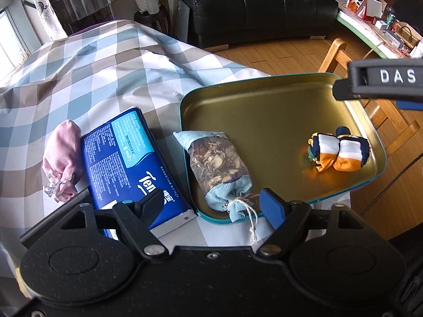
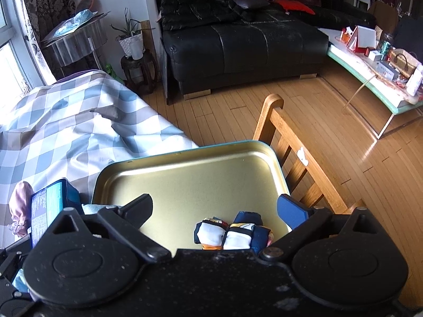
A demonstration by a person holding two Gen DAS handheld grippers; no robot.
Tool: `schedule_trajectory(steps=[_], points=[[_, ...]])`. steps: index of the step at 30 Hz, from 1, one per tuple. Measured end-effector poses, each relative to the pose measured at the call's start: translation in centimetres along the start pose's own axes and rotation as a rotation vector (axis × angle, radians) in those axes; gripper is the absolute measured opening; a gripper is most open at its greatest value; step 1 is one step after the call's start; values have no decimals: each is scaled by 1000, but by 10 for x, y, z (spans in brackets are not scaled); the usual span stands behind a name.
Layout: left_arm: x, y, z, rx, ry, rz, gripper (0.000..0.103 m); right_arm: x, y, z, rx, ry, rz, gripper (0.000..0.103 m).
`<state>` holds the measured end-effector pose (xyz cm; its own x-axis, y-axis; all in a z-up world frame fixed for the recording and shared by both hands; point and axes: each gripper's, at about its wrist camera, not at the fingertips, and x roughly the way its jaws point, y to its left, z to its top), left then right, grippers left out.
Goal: Organize soft objects
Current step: 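Withdraw both grippers from the tray back toward the pile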
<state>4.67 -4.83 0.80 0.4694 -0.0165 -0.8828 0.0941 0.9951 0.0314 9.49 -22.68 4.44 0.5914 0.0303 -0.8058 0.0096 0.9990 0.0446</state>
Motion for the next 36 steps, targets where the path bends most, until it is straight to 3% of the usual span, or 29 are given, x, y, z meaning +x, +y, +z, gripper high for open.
schedule_trajectory(steps=[14, 27, 33, 36], points=[[-27, 22, -24, -16, -35, 22, 75, -33, 26, 2, -91, -185, 48, 103], [-47, 83, -69, -120, -12, 70, 80, -47, 68, -19, -239, -233, 106, 103], [-58, 124, -91, -239, -6, 106, 85, -51, 86, -36, -258, -247, 105, 103], [-60, 143, -101, -303, 14, 107, 87, -49, 96, -50, -271, -203, 144, 103]])
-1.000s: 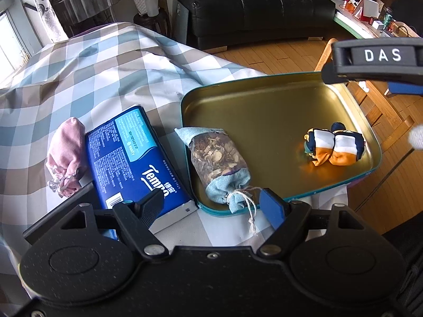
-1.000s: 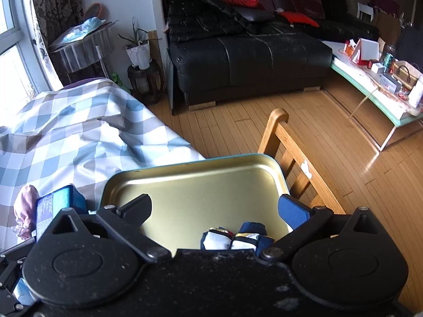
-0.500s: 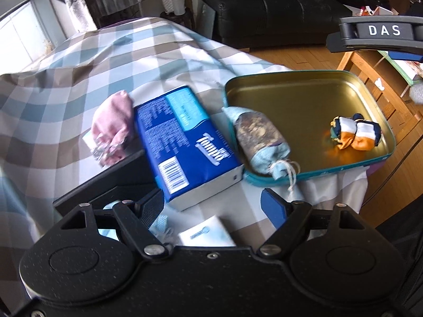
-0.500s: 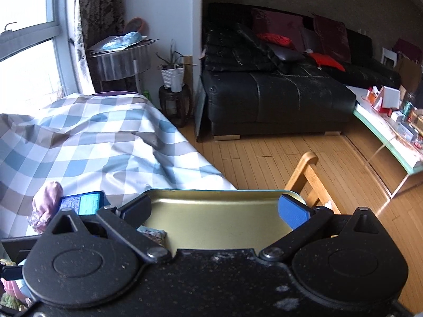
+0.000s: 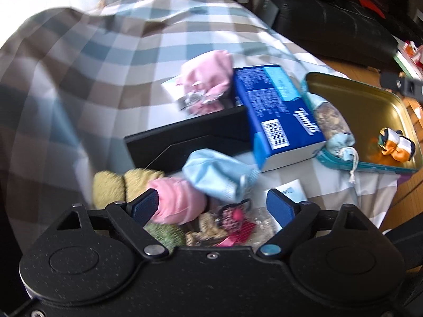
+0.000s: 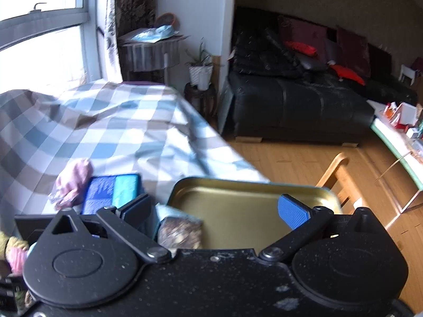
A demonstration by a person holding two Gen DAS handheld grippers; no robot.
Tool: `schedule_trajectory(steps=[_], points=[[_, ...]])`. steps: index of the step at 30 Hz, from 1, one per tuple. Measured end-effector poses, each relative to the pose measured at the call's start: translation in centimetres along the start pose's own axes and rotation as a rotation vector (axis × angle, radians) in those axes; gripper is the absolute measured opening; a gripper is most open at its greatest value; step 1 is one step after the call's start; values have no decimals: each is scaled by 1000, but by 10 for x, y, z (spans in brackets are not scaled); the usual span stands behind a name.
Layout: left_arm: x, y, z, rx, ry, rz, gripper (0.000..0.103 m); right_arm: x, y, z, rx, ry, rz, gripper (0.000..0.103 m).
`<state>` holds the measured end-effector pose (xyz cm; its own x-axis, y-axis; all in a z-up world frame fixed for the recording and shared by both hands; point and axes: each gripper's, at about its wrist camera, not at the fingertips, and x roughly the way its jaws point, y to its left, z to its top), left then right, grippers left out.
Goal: Organize soft objects
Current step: 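Withdraw both grippers from the tray back toward the pile, then lower the right gripper onto the white tissue packet and close it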
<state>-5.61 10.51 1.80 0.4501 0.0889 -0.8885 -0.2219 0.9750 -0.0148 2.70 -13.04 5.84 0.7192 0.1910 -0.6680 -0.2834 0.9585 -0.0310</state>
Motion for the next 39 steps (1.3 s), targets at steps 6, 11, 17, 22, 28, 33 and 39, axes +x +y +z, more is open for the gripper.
schedule_trajectory(steps=[6, 11, 17, 22, 28, 33, 39], points=[[1, 22, -4, -35, -9, 24, 86, 3, 36, -34, -56, 77, 39, 102], [9, 36, -1, -85, -33, 68, 86, 1, 64, -63, -96, 127, 100, 102], [24, 53, 3, -188, 19, -44, 86, 3, 88, -87, -102, 201, 160, 102], [30, 46, 2, -165, 22, 1, 86, 2, 97, -99, -127, 226, 177, 102], [44, 36, 2, -130, 68, -6, 86, 2, 98, -103, -140, 235, 171, 102], [54, 29, 4, -105, 84, -6, 86, 7, 97, -105, -141, 268, 164, 102], [62, 20, 6, -70, 88, -42, 86, 14, 104, -112, -176, 297, 147, 102]])
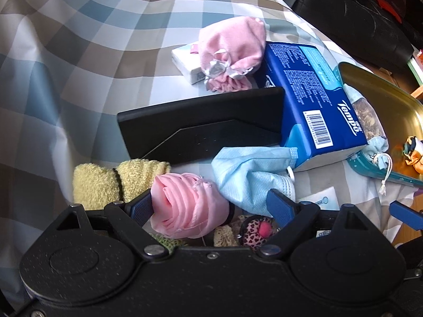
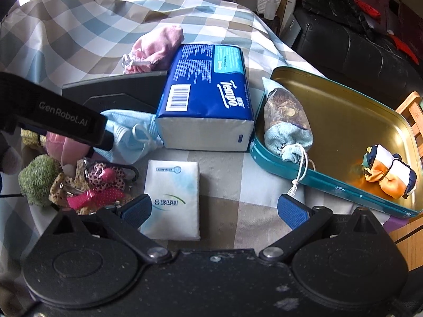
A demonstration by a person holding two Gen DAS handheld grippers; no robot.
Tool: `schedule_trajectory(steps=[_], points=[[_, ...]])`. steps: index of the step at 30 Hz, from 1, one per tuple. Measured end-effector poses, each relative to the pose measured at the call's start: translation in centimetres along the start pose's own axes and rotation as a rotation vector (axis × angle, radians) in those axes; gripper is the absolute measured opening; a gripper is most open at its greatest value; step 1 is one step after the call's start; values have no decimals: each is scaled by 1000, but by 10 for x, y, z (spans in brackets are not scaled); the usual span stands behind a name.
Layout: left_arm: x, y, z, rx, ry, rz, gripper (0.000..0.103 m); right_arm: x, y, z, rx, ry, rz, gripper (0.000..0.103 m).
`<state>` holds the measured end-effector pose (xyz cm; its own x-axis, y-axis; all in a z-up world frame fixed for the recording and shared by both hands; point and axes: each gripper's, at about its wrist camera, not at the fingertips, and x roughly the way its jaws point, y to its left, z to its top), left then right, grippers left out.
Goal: Organize soft objects
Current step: 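Lower the right gripper onto the white tissue packet and close it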
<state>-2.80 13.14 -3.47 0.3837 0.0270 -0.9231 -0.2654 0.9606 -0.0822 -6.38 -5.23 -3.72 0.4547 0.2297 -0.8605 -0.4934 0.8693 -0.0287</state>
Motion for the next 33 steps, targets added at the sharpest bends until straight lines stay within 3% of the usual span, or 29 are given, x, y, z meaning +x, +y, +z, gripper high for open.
schedule_trajectory(steps=[5, 11, 14, 15, 19, 24, 29, 31, 33], points=[[-7, -6, -2, 21, -6, -123, 86, 5, 6, -5, -21, 22, 2, 102], [-10, -10, -4, 41, -5, -130, 86, 10, 13, -8, -54, 23, -6, 101], [-13, -6, -4, 17, -5, -173, 86, 12, 10, -8, -44, 34, 17, 97], [-14, -5, -4, 11, -4, -188, 86, 12, 7, -8, -30, 45, 32, 94], [-16, -2, -5, -12, -4, -208, 86, 10, -8, -7, 45, 77, 122, 67], [-19, 3, -6, -40, -10, -217, 86, 4, -20, -13, 81, 94, 140, 57], [-21, 6, -7, -62, -15, -210, 86, -1, -22, -20, 83, 88, 127, 58], [-22, 7, -6, -75, -20, -199, 86, -4, -18, -19, 62, 57, 117, 79], [-22, 9, -6, -86, -22, -187, 86, -5, -13, -17, 43, 30, 109, 84]])
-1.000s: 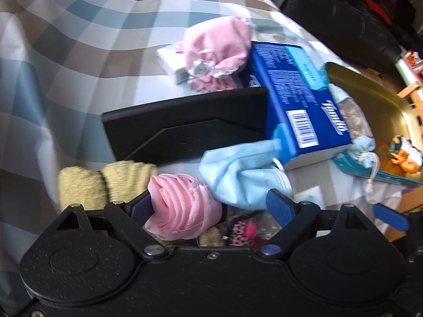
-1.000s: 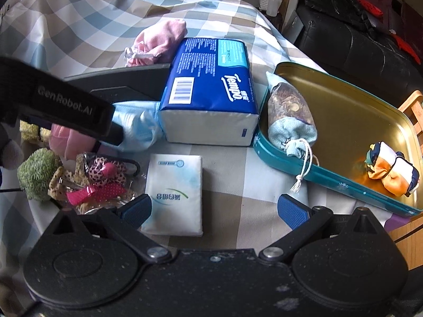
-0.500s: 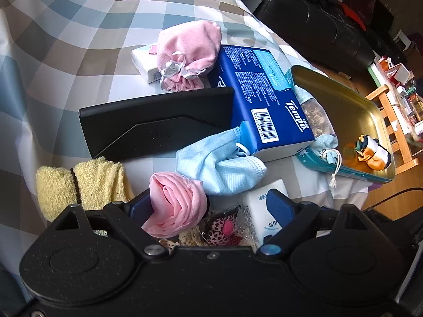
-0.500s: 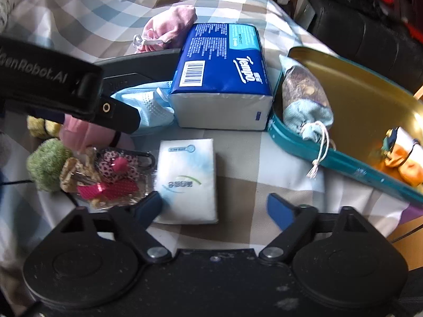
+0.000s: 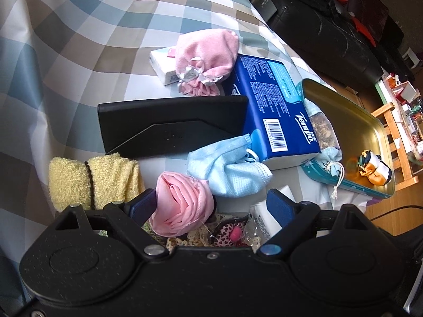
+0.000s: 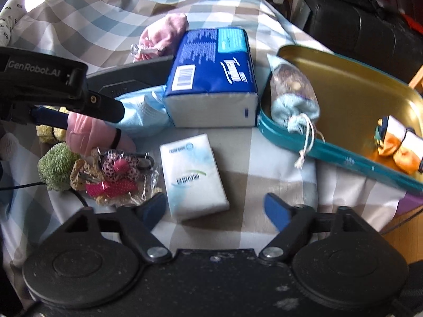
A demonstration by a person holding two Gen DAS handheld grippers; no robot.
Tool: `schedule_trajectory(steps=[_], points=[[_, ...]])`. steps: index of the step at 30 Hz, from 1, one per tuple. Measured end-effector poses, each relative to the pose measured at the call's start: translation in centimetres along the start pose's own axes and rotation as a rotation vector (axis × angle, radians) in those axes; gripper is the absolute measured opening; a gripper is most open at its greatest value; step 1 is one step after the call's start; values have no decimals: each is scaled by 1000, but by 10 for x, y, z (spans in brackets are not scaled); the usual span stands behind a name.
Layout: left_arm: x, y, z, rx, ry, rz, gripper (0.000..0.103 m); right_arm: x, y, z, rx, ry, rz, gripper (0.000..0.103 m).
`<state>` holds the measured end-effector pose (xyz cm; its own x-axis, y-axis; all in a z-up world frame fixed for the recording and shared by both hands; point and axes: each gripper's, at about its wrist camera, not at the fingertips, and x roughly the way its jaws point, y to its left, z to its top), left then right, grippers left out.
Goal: Organize soft objects
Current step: 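Lower the right gripper onto the white tissue packet and close it, then hold the white tissue packet in the right gripper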
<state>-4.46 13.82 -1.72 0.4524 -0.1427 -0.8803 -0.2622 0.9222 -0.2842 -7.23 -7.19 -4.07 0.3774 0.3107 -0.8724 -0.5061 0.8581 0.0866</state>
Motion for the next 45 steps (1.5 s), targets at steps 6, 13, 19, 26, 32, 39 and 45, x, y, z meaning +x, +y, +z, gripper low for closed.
schedule_trajectory(steps=[6, 13, 19, 26, 32, 39, 45], points=[[-1, 6, 1, -30, -6, 33, 86, 25, 20, 12, -28, 47, 12, 89], [-1, 8, 0, -35, -5, 55, 86, 39, 26, 10, -72, 24, -92, 82], [4, 7, 0, -26, 8, 98, 86, 31, 12, 5, -38, 66, -61, 58], [7, -7, -4, 41, 3, 61, 85, 18, 4, -2, -31, 50, -60, 58], [-11, -45, -10, 232, -75, -141, 85, 13, -5, -10, -8, 85, -63, 58], [-18, -37, -6, 176, -115, -161, 85, 13, -9, -12, 4, 99, -61, 58], [-19, -7, 4, 14, -152, -42, 86, 18, -13, -8, 17, 108, -55, 58]])
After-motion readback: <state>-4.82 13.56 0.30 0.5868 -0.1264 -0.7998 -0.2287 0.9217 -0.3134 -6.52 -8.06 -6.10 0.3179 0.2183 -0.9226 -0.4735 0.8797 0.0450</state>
